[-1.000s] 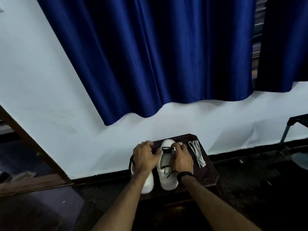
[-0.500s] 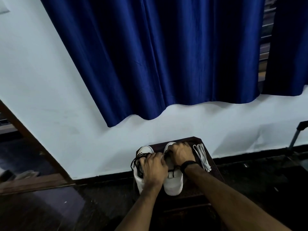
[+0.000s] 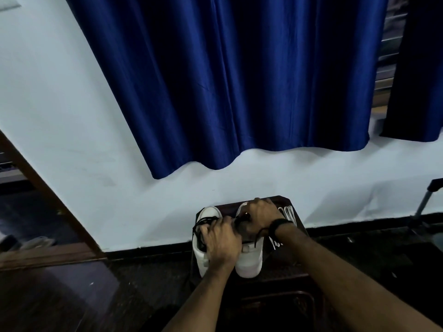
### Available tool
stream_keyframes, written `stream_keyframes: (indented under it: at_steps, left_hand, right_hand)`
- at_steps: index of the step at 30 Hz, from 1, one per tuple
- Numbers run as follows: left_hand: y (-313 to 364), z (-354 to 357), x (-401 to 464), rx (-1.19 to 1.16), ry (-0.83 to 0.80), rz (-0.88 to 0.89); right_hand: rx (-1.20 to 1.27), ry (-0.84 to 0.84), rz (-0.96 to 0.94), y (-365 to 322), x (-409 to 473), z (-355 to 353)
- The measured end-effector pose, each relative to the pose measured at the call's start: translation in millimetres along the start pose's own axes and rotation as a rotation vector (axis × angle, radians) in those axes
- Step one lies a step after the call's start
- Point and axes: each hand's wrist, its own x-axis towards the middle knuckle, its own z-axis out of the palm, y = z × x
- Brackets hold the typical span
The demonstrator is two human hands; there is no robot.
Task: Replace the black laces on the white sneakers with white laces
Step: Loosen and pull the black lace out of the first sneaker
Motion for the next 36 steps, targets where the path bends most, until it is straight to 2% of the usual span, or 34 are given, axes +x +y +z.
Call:
stream_keyframes:
  at_steps: [1, 3, 6, 7, 8, 10, 11, 13, 15, 17, 18, 20, 22, 26, 27, 28, 30, 31, 33, 34, 36]
  left_hand:
    - [0.6, -0.9, -0.7, 0.002, -0.006, -0.002]
    - [2.6, -2.2, -3.1, 0.006, 0.003, -0.010]
    - [5.1, -3.9, -5.8, 0.022, 0.025, -0.027]
    - [6.0, -4.5, -6.1, 0.025, 0.023, -0.032]
    - [6.3, -5.0, -6.1, 0.028, 0.020, -0.039]
    - [6.3, -5.7, -6.4, 0.038, 0.014, -0.047]
    - [6.7, -6.0, -6.2, 0.043, 0.020, -0.046]
    - [7.0, -7.0, -6.2, 0.039, 0.022, -0.049]
    - [7.2, -7.9, -7.2, 0.039, -0.011, -0.054]
    - [6.9, -6.6, -8.8, 0.057, -0.042, -0.057]
    - [6.5, -5.2, -8.5, 0.064, -0.042, -0.057]
    - [5.7, -3.3, -6.0, 0.066, -0.014, -0.045]
    - [5.9, -4.5, -4.6, 0.061, 0.025, -0.026]
    - [7.6, -7.5, -5.7, 0.047, 0.074, -0.026]
    - [7.6, -7.9, -6.8, 0.048, 0.076, -0.025]
    - [7.7, -7.5, -7.9, 0.047, 0.068, -0.029]
    - [8.1, -6.1, -8.5, 0.046, 0.055, -0.043]
    - [8.4, -5.8, -7.7, 0.047, 0.052, -0.052]
    - [8.0, -4.5, -6.3, 0.057, 0.021, -0.065]
    - [7.4, -3.7, -6.0, 0.065, -0.003, -0.068]
    - [6.0, -3.8, -6.9, 0.077, -0.054, -0.070]
  right_hand:
    - [-0.111, -0.024, -0.035, -0.3, 1.1, -5.8]
    - [-0.081, 0.061, 0.029, 2.6, -2.5, -12.2]
    - [0.542, 0.438, 0.442, 23.9, -11.1, -6.0]
    - [0.657, 0.470, 0.560, 28.7, -15.1, -4.3]
    - [0.607, 0.432, 0.617, 31.4, -18.1, -1.6]
    - [0.264, 0.343, 0.573, 28.5, -25.0, 6.3]
    - [0.144, 0.380, 0.473, 24.9, -26.3, 8.3]
    - [0.111, 0.407, 0.163, 19.4, -24.1, 9.0]
    - [0.057, 0.231, -0.110, 7.0, -15.3, 9.3]
    - [-0.111, 0.131, -0.208, -11.3, -10.9, 12.4]
    - [-0.176, 0.129, -0.207, -15.6, -7.5, 16.8]
    - [-0.126, 0.153, -0.104, -13.9, 1.2, 22.4]
    - [0.033, 0.230, 0.013, -6.3, 4.3, 19.2]
    - [0.553, 0.583, 0.419, 13.6, -6.8, -0.1]
    - [0.593, 0.609, 0.502, 17.0, -11.0, -1.4]
    - [0.485, 0.589, 0.527, 16.9, -16.3, -3.0]
    - [0.063, 0.532, 0.377, 11.9, -23.2, 3.6]
    - [-0.031, 0.497, 0.242, 5.7, -23.6, 8.1]
    - [-0.079, 0.359, -0.012, -9.2, -19.1, 15.0]
    - [-0.112, 0.265, -0.073, -16.4, -15.9, 18.0]
    - [-0.239, 0.183, -0.112, -23.6, -10.5, 23.3]
